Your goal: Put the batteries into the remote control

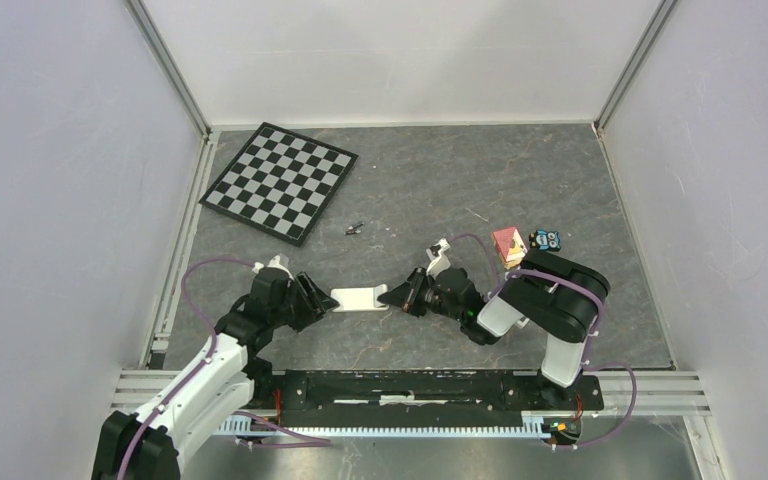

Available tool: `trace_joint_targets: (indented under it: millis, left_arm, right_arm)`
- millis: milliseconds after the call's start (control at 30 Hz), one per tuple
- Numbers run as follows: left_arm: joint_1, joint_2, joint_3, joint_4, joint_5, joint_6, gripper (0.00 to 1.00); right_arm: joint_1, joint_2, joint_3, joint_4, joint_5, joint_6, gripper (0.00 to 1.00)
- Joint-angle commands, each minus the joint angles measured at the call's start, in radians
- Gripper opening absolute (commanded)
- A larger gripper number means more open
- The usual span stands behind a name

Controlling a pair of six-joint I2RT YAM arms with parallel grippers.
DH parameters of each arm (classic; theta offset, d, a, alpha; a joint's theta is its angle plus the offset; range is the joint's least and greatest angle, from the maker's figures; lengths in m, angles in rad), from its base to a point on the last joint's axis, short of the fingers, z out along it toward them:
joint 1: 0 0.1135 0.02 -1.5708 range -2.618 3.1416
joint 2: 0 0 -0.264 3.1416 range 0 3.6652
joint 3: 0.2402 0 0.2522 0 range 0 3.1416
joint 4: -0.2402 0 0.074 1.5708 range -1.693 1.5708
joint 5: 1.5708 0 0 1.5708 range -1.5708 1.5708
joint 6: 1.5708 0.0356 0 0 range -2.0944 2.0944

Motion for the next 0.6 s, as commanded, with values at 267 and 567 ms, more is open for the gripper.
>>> trace_joint_targets:
  millis: [267, 567]
  left_arm:
    - [0.006, 0.001, 0.018, 0.018, 0.013, 0.049, 0.63]
    - [0.006, -0.005, 0.024, 0.006, 0.003, 0.051, 0.64]
  right_arm:
    - [-0.004, 0.019, 0.05, -0.082, -0.022, -0.004, 0.17]
    - [-0.003, -0.041, 0.066, -0.166, 0.001, -0.057, 0.32]
